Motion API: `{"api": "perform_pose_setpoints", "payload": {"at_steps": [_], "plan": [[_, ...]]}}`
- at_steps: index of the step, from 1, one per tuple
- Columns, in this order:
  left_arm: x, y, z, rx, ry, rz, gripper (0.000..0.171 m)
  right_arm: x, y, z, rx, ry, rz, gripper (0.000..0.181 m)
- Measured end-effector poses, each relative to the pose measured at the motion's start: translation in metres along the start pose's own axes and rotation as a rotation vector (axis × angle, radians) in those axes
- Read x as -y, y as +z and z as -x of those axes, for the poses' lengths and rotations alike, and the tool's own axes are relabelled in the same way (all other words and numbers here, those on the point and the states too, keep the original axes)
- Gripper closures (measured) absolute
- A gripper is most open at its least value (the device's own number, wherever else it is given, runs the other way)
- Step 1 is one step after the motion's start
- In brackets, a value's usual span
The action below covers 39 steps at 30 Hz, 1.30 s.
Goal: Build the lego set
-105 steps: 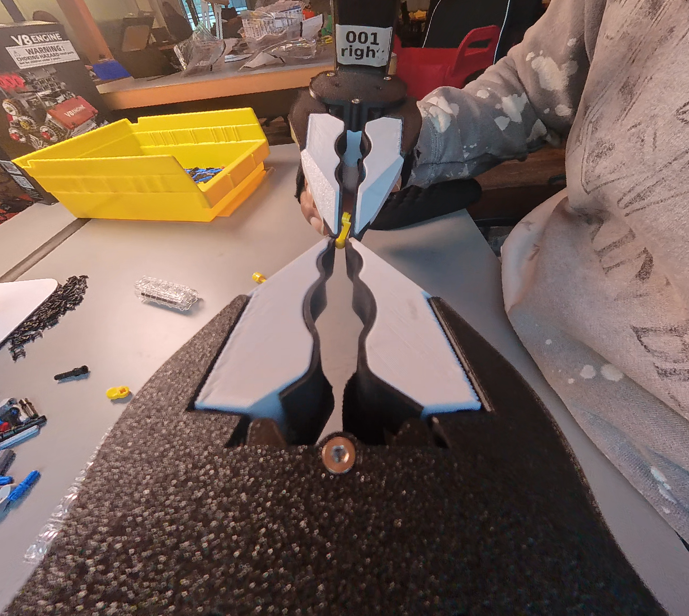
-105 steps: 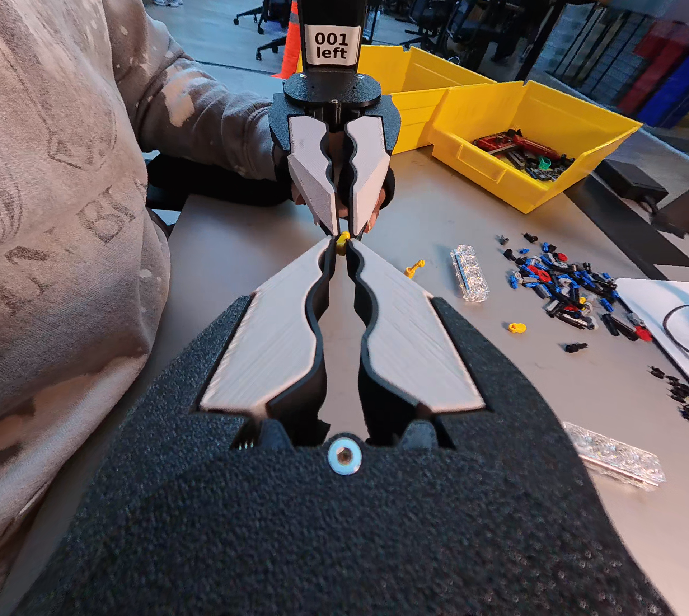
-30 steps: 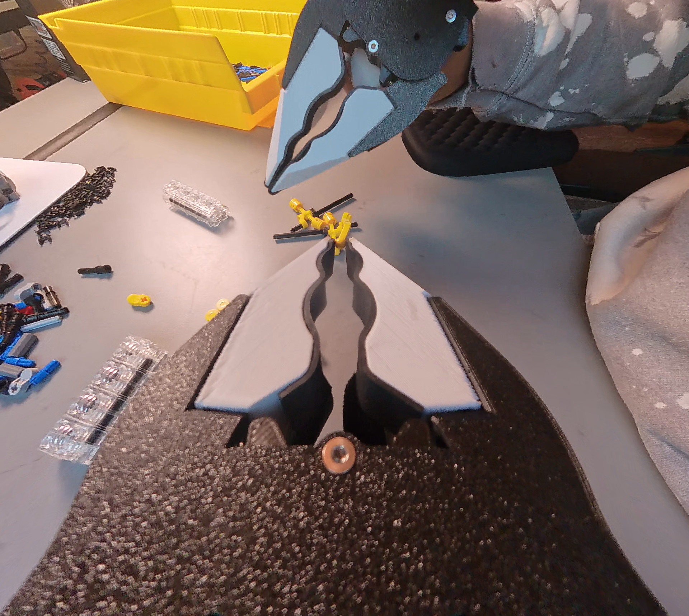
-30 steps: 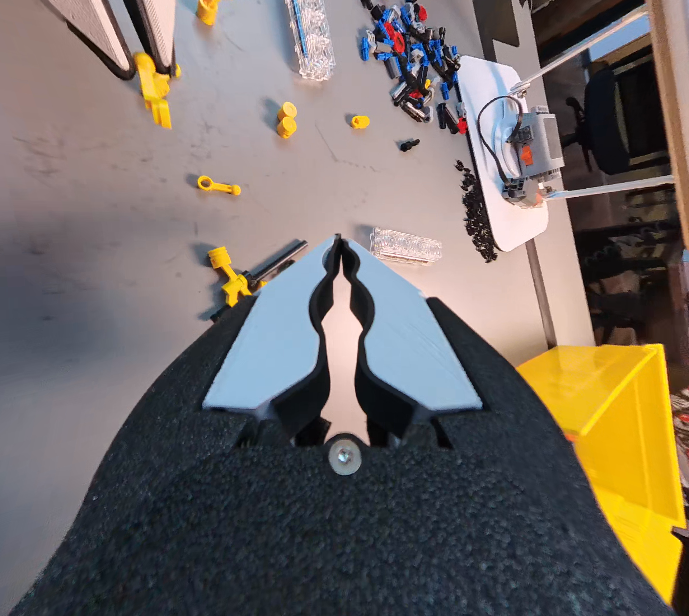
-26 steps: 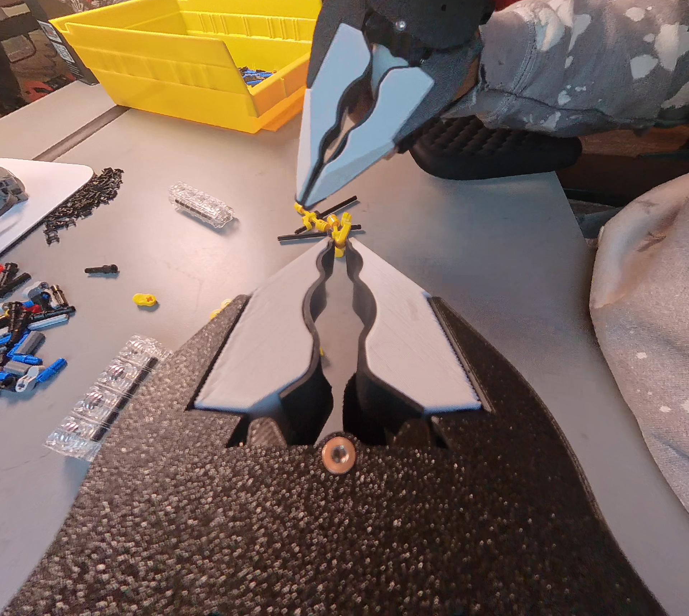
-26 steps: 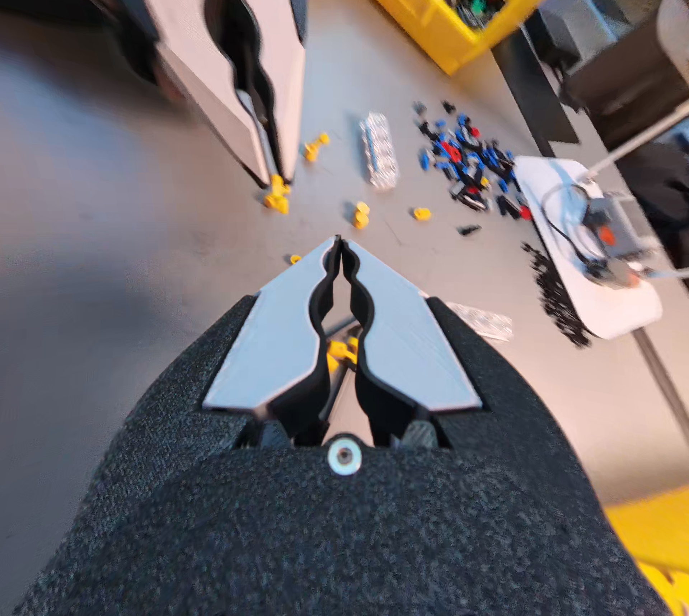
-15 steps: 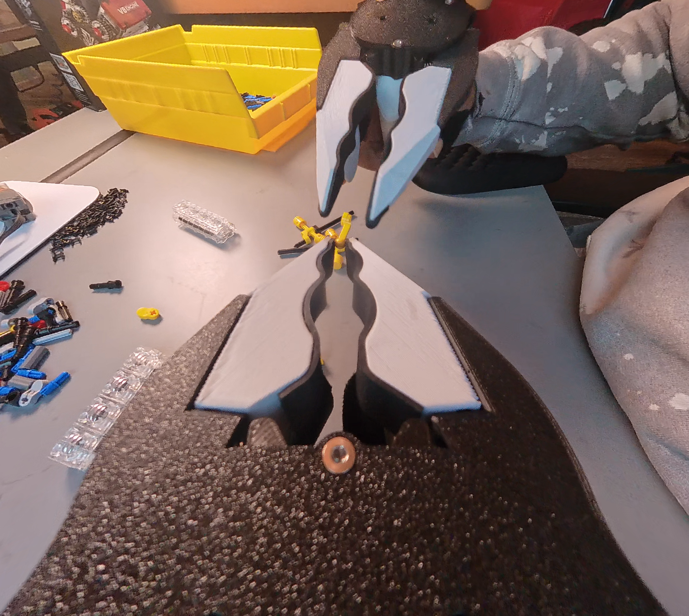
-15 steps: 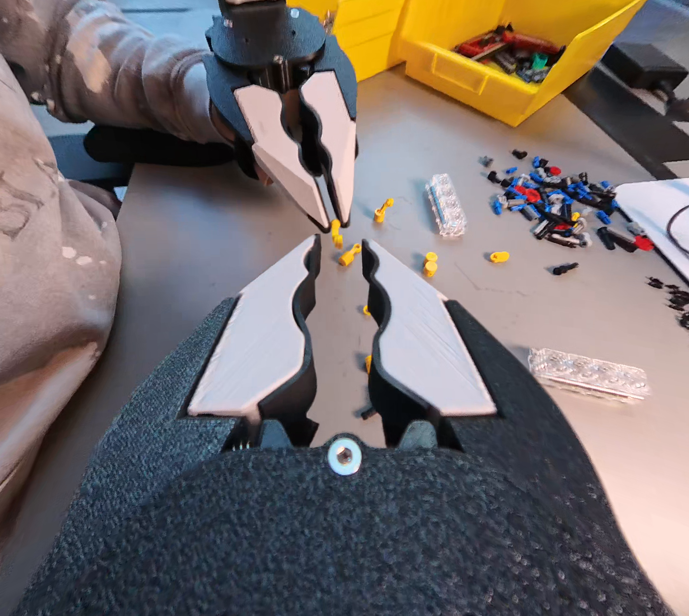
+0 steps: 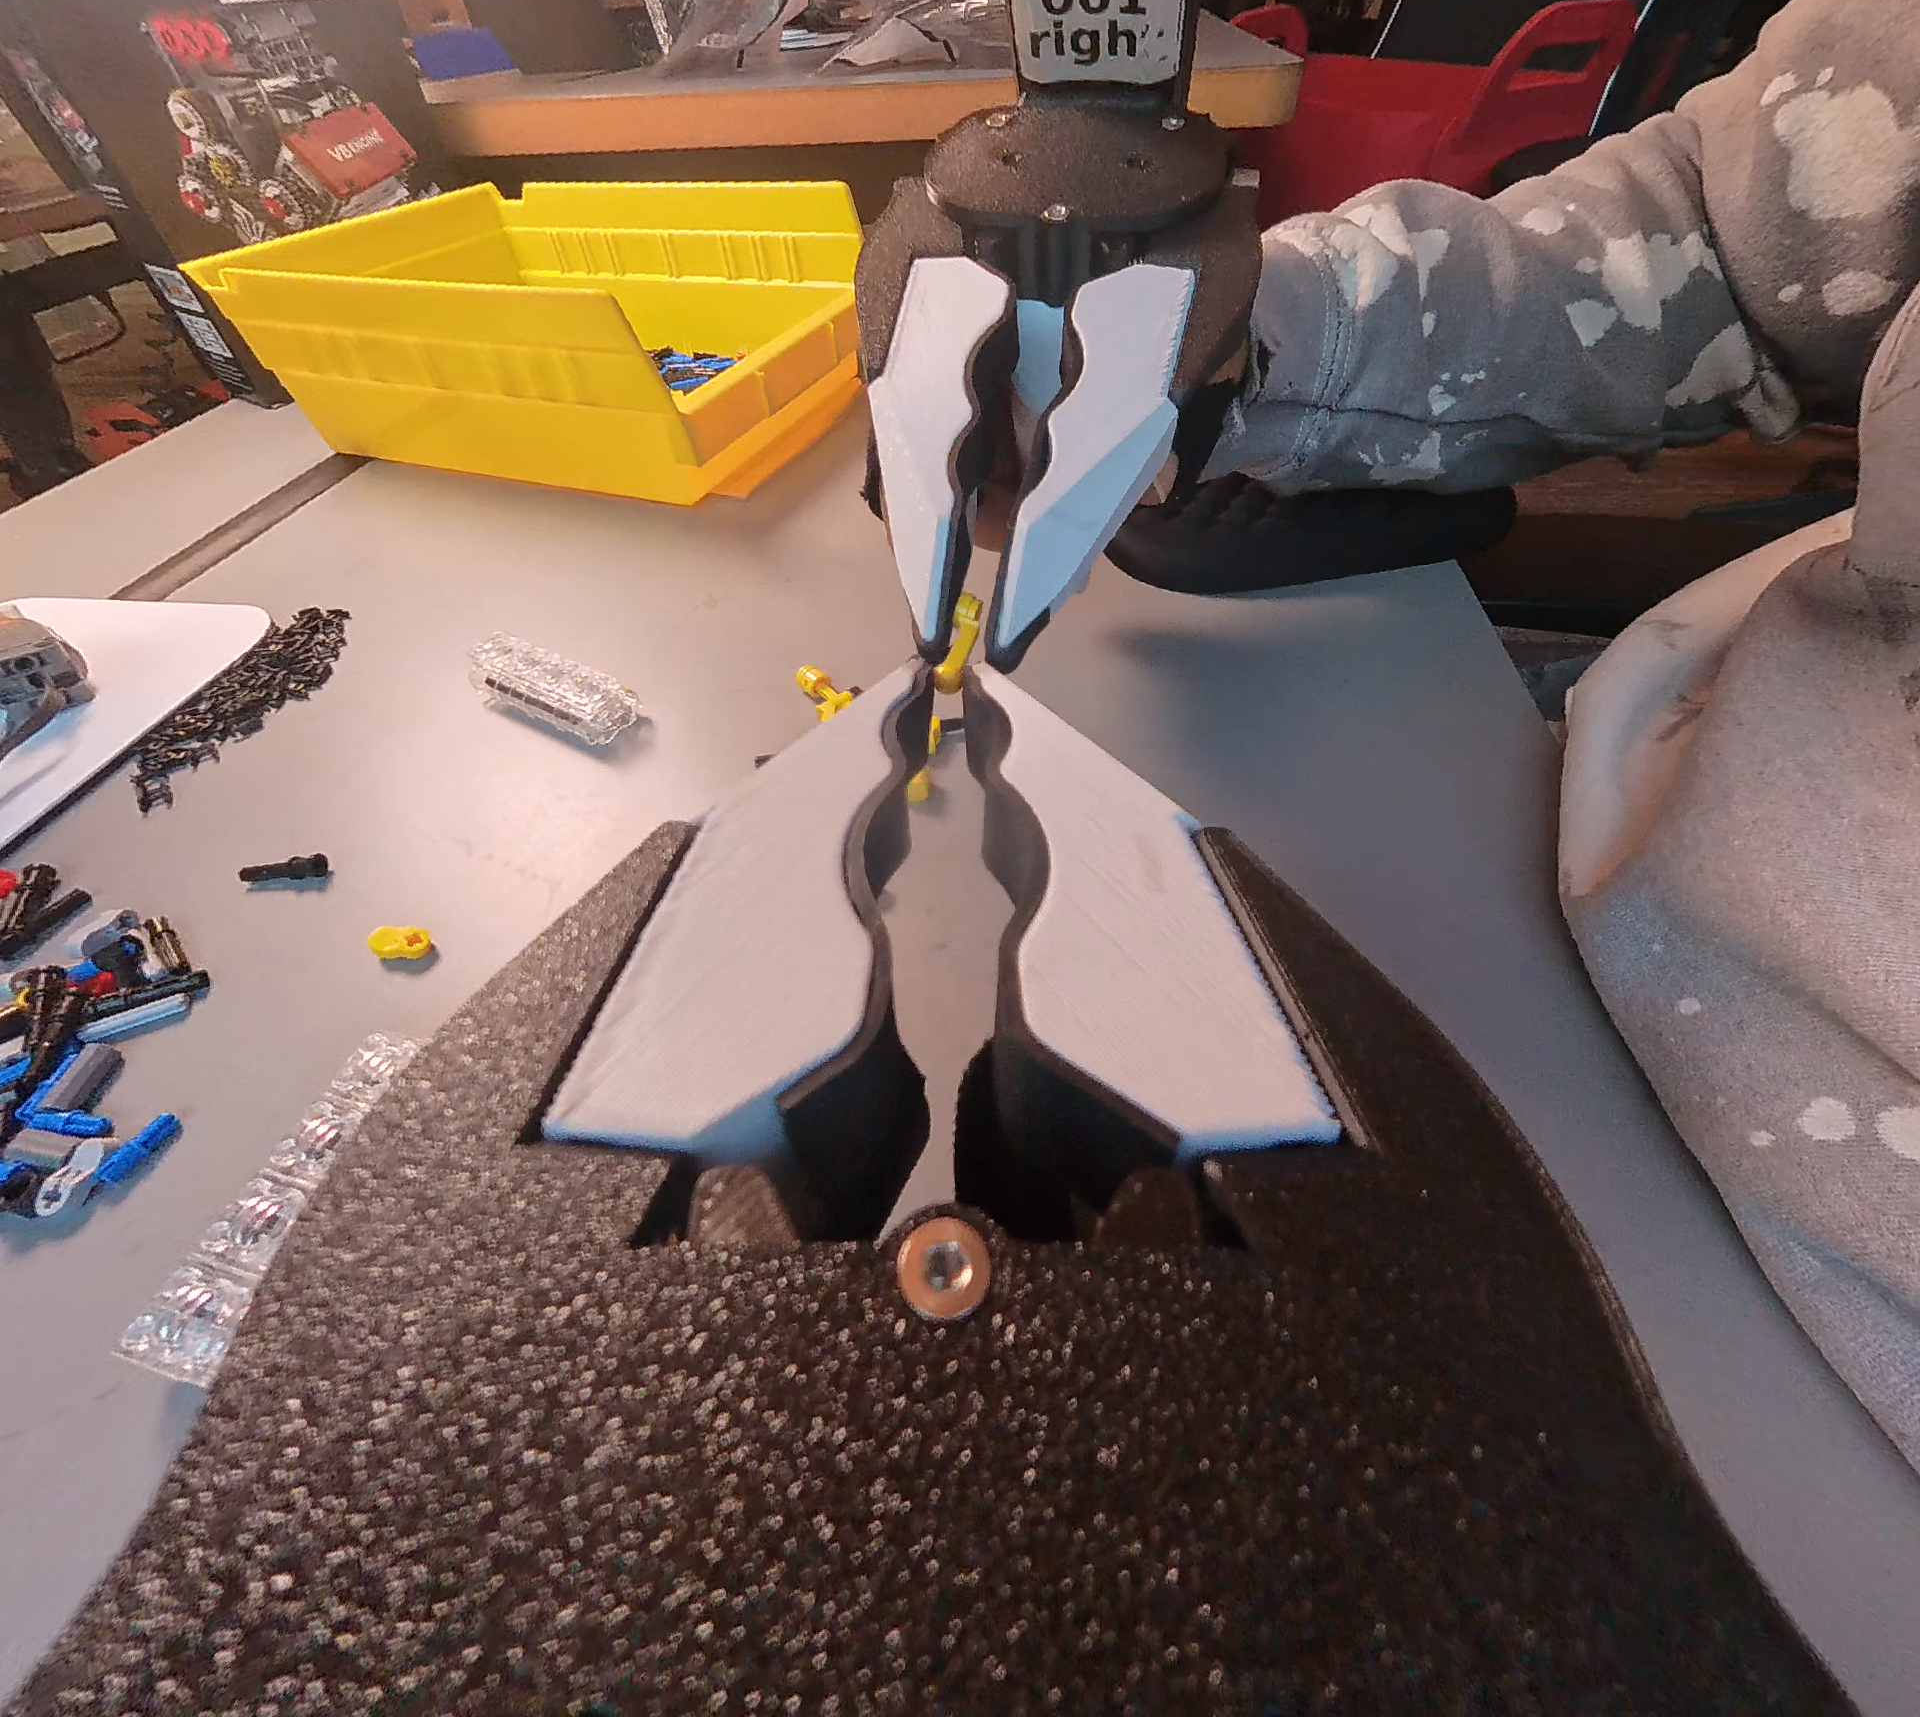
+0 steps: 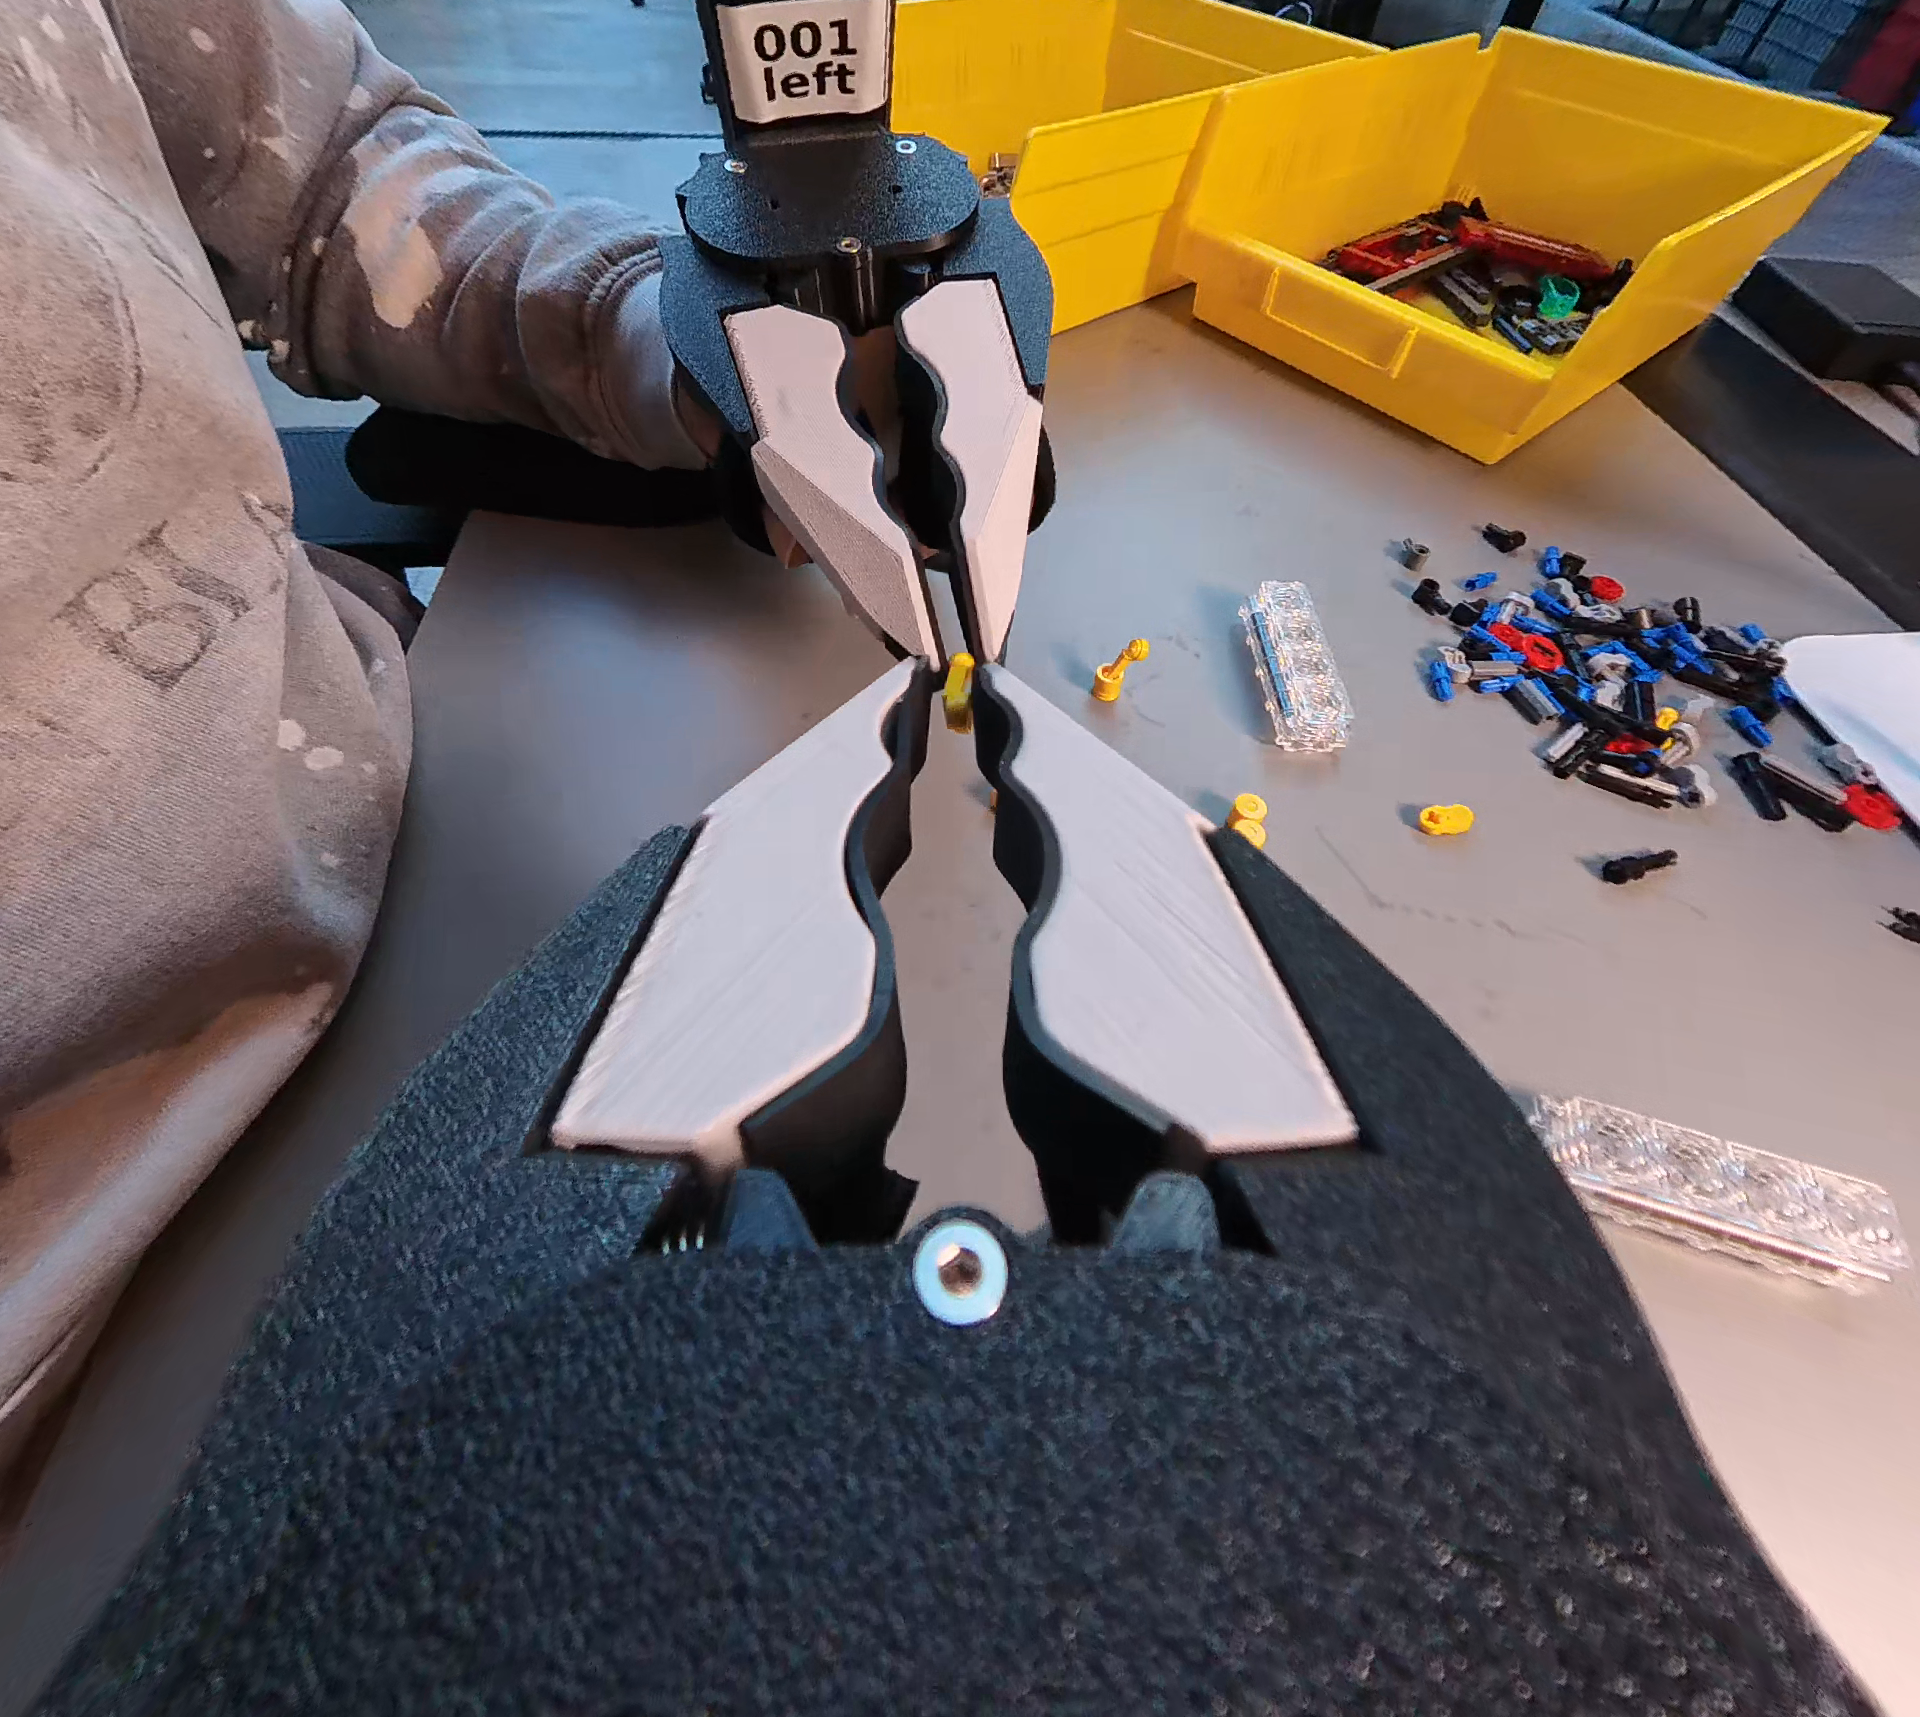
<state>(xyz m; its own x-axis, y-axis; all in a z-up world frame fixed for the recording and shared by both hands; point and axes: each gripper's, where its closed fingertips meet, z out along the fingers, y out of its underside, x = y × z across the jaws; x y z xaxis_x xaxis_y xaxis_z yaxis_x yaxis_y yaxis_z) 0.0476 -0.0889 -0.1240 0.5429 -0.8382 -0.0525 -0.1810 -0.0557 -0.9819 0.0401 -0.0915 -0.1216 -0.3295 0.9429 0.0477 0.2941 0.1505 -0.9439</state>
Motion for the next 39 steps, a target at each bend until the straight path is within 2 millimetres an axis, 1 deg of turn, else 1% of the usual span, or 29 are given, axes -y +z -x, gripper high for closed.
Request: {"api": "perform_pose_setpoints", "payload": {"at_steps": [9,14,15,17,18,20,22,24,27,29,31,35,36,37,39], "plan": [[0.003,-0.002,0.003,0.008,-0.012,-0.022,0.166,0.003,0.001,-0.002,-0.011,-0.018,-0.027,0.176],[0.001,0.000,0.003,0.011,-0.012,-0.010,0.166,0.000,-0.001,-0.002,0.002,-0.023,-0.012,0.177],[0.000,0.000,0.005,0.019,-0.012,-0.002,0.165,0.000,-0.003,-0.004,0.000,-0.023,-0.010,0.177],[-0.003,-0.004,0.020,0.081,0.010,0.029,0.162,-0.002,-0.010,-0.010,-0.019,-0.019,-0.010,0.177],[-0.007,-0.007,0.032,0.117,0.019,0.071,0.162,-0.004,-0.015,-0.014,-0.029,-0.011,-0.010,0.177],[-0.027,-0.012,0.058,0.163,0.023,0.247,0.160,-0.013,-0.023,-0.023,-0.047,0.008,0.007,0.177],[-0.045,-0.015,0.073,0.130,0.016,0.424,0.159,-0.024,-0.028,-0.031,-0.071,0.003,0.039,0.177],[-0.058,-0.013,0.083,0.078,0.000,0.566,0.153,-0.031,-0.031,-0.035,-0.083,0.003,0.041,0.177],[-0.077,-0.006,0.087,-0.029,0.028,0.764,0.153,-0.035,-0.032,-0.036,-0.089,0.006,0.010,0.176],[-0.090,-0.004,0.091,-0.078,0.086,0.904,0.153,-0.037,-0.034,-0.034,-0.089,-0.006,0.011,0.177],[-0.099,-0.003,0.092,-0.120,0.138,1.002,0.153,-0.037,-0.038,-0.034,-0.099,-0.020,0.006,0.177],[-0.103,0.004,0.091,-0.172,0.167,1.074,0.154,-0.038,-0.044,-0.033,-0.109,-0.027,-0.003,0.176],[-0.105,0.005,0.090,-0.182,0.164,1.088,0.155,-0.038,-0.045,-0.034,-0.114,-0.021,-0.005,0.176],[-0.105,0.005,0.089,-0.189,0.161,1.092,0.160,-0.037,-0.045,-0.035,-0.118,-0.017,-0.005,0.176],[-0.104,0.003,0.092,-0.170,0.170,1.101,0.161,-0.037,-0.046,-0.035,-0.128,-0.024,-0.003,0.177]]}}
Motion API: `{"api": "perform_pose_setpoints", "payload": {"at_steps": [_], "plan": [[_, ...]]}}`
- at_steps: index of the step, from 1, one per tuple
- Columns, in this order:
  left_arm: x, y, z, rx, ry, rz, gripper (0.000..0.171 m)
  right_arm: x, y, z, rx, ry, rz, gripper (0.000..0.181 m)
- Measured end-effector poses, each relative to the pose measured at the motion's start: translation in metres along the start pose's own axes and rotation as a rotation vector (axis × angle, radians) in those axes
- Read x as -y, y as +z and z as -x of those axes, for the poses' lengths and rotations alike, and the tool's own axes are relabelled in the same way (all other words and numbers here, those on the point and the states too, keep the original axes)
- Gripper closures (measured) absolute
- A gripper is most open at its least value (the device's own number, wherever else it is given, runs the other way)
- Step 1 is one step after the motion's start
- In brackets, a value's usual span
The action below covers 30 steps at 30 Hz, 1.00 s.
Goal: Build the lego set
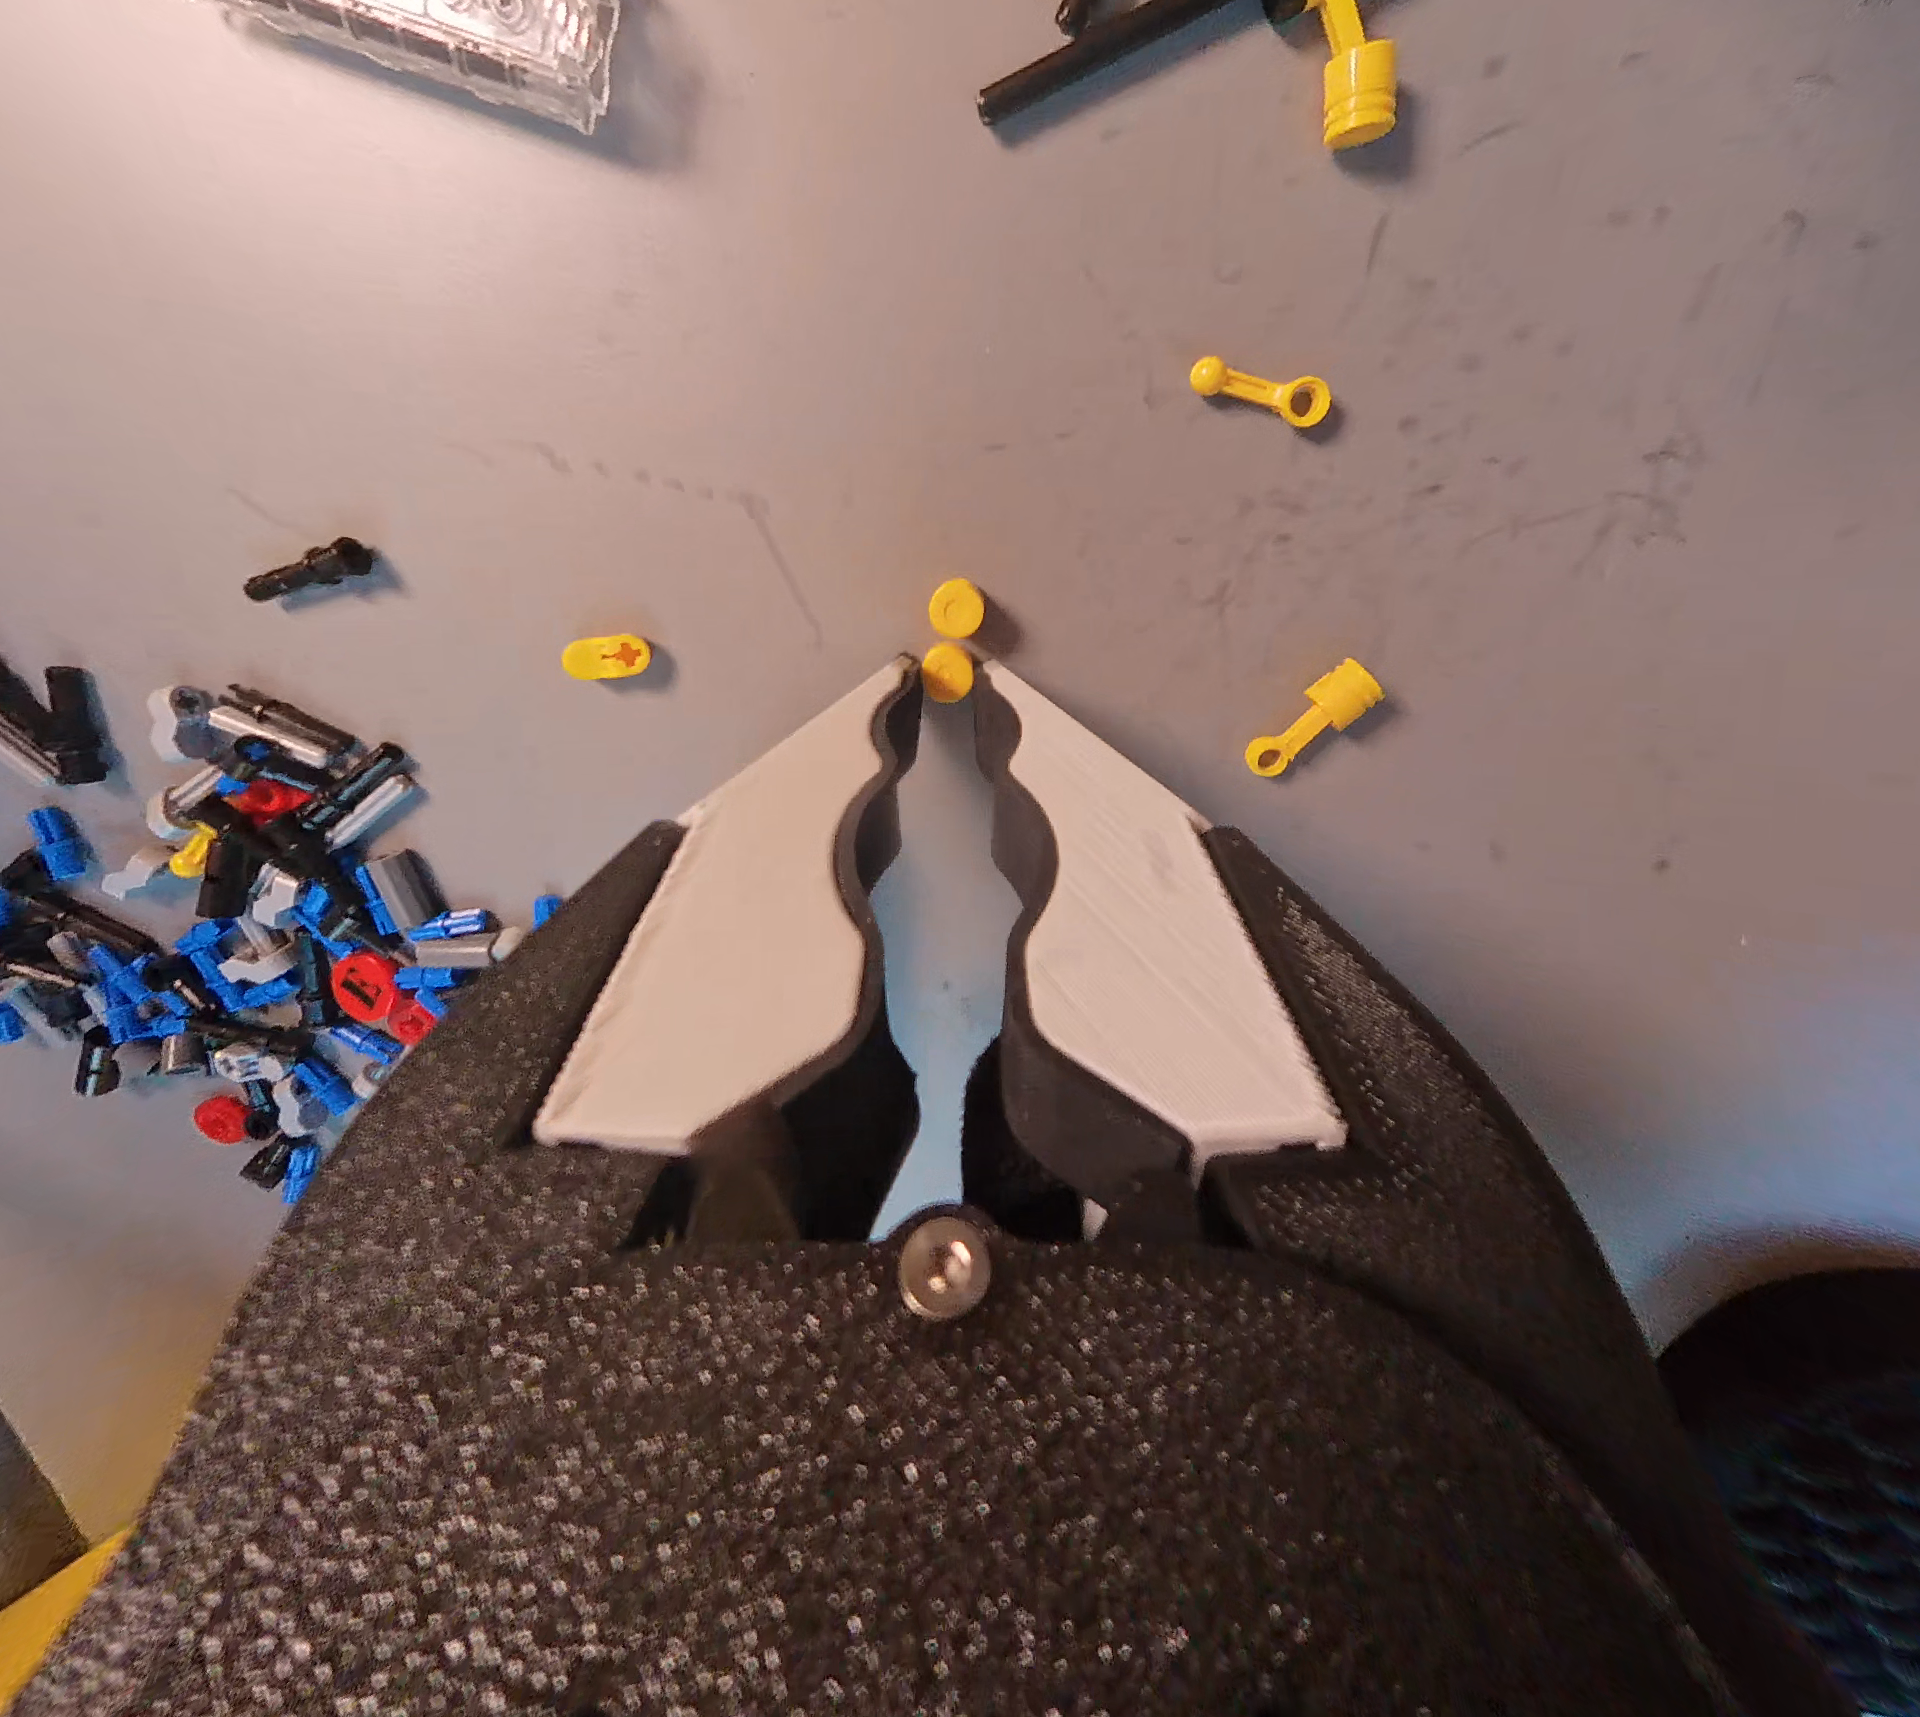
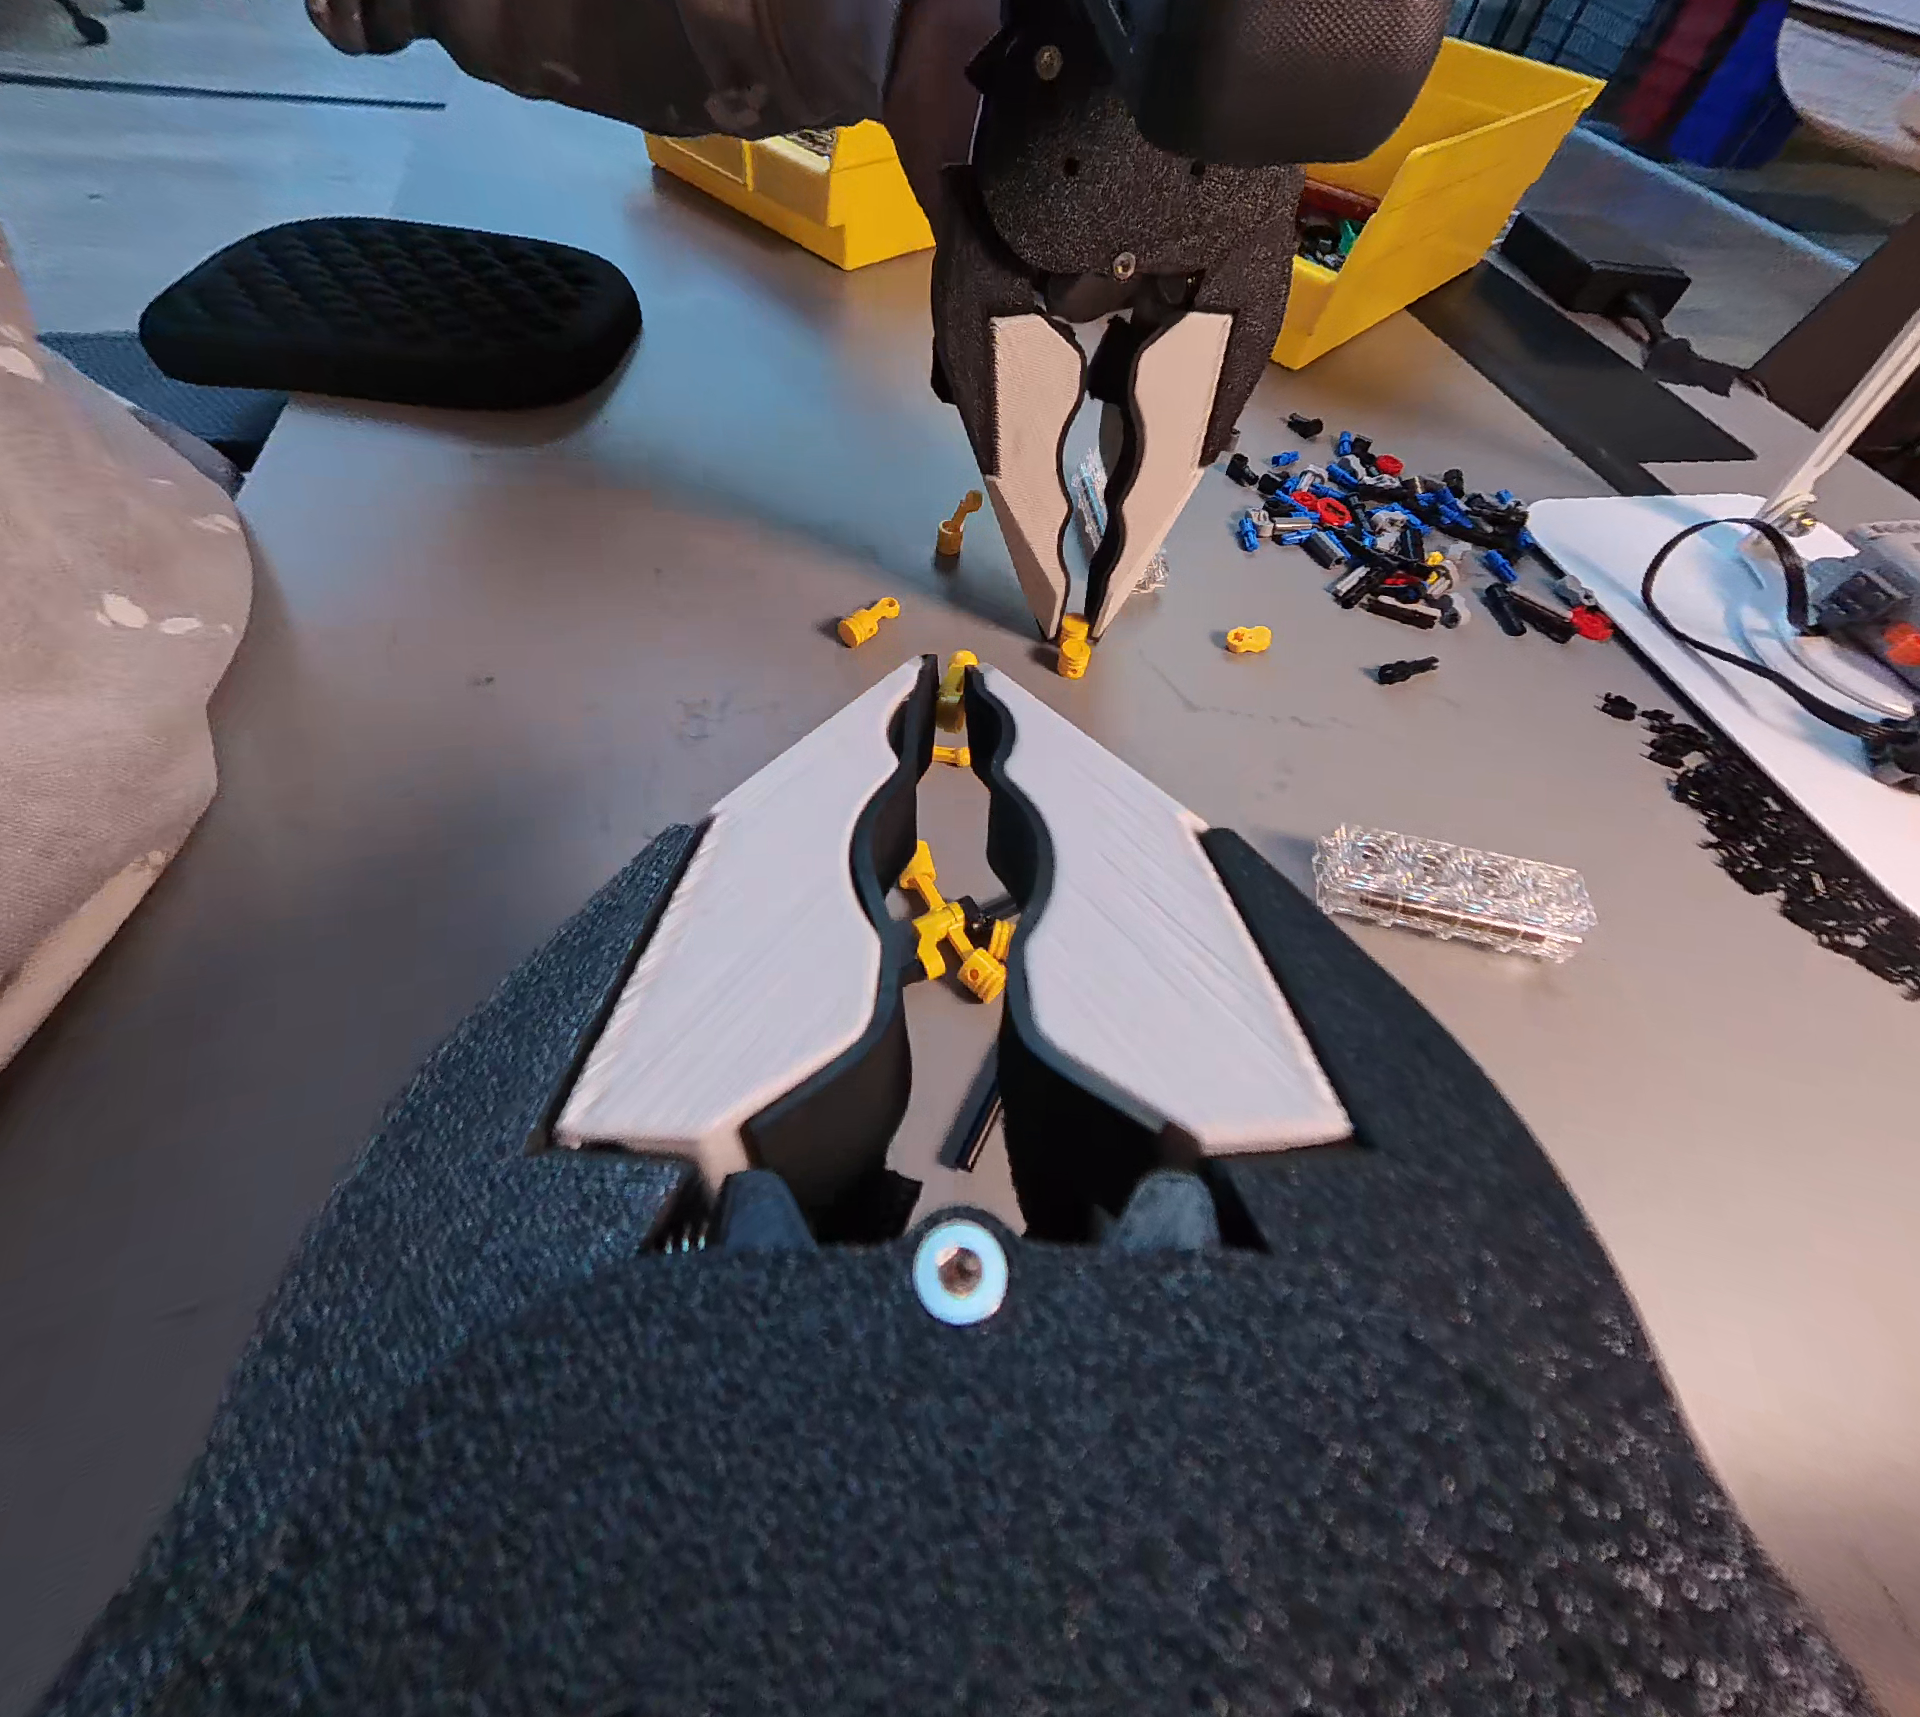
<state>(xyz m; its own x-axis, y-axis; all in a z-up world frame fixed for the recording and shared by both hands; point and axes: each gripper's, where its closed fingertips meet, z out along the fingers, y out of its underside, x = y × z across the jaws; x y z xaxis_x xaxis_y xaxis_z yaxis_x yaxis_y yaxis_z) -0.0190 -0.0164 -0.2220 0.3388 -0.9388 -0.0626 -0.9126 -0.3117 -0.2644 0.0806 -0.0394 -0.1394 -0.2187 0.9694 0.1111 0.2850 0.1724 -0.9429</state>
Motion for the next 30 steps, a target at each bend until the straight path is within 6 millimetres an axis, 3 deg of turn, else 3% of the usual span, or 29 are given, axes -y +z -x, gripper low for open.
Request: {"api": "perform_pose_setpoints", "payload": {"at_steps": [3,8,10,14,18,25,30], "plan": [[0.009,-0.012,-0.005,0.008,-0.074,-0.125,0.162,0.001,0.000,0.001,-0.009,-0.016,0.006,0.177],[0.066,-0.054,-0.044,-0.192,-0.372,-0.714,0.162,0.001,0.005,0.008,0.006,-0.038,0.014,0.176],[0.074,-0.055,-0.058,-0.209,-0.407,-0.814,0.162,-0.004,0.009,0.012,0.026,-0.046,0.040,0.177],[0.072,-0.021,-0.083,-0.106,-0.329,-0.723,0.162,-0.020,0.014,0.021,0.068,-0.093,0.136,0.176],[0.058,0.006,-0.094,0.020,-0.190,-0.537,0.162,-0.037,0.017,0.027,0.089,-0.130,0.224,0.176],[0.044,-0.003,-0.091,0.057,-0.146,-0.466,0.156,-0.043,0.018,0.024,0.075,-0.136,0.255,0.176],[0.058,-0.019,-0.096,0.023,-0.169,-0.540,0.158,-0.041,0.016,0.021,0.067,-0.118,0.243,0.176]]}}
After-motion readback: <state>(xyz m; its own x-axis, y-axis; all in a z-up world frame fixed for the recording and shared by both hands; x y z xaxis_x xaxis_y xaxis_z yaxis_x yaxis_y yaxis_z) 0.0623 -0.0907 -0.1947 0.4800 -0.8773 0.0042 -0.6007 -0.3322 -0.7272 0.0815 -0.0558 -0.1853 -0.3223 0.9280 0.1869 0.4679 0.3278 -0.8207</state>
